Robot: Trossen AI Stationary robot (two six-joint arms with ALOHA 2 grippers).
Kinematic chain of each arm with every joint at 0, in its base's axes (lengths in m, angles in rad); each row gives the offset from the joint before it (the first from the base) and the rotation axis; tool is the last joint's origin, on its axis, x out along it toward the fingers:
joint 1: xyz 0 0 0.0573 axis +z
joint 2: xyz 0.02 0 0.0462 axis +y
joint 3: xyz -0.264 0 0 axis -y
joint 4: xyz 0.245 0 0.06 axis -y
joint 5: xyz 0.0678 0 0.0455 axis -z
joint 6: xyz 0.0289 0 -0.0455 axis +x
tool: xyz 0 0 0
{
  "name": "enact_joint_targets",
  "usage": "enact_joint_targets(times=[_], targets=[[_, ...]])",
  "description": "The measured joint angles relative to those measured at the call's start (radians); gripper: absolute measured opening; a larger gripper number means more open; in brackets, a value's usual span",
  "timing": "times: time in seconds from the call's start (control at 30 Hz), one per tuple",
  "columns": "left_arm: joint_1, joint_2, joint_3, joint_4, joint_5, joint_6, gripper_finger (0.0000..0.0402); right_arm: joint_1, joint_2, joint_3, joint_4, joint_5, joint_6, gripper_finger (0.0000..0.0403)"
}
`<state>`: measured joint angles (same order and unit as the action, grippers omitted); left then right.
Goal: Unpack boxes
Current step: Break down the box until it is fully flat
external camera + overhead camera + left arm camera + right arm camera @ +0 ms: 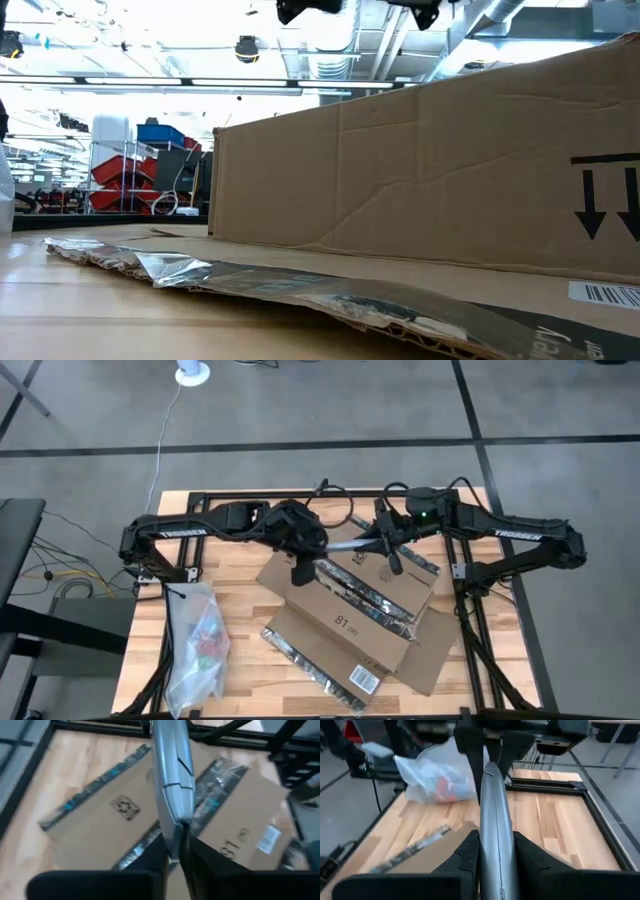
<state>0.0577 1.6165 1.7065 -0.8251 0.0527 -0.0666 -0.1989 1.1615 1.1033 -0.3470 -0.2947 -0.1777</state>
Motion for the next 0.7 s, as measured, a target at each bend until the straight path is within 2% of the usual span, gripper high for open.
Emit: enact_joint_targets(times=[0.17, 0.43, 0.57, 0.7], targets=[[0.036, -0.001, 0.000, -0.112, 0.037, -0.037, 0.0094, 0.016, 0.009, -0.002, -0.092, 0.066, -0.034, 0.0057], [0.136, 0.002, 0.001, 0.009, 0.341, -0.088, 0.0158, 0.102, 0.025, -0.002, -0.127, 0.089, -0.090, 0.0057], [0.194, 0.004, -0.016, 0.033, 0.447, -0.139, 0.0175, 0.173, 0.058, -0.002, -0.114, 0.092, -0.099, 0.0057], [0.210, 0.005, -0.080, 0.151, 0.585, -0.240, 0.0185, 0.220, 0.101, -0.002, -0.075, 0.124, -0.143, 0.0057]])
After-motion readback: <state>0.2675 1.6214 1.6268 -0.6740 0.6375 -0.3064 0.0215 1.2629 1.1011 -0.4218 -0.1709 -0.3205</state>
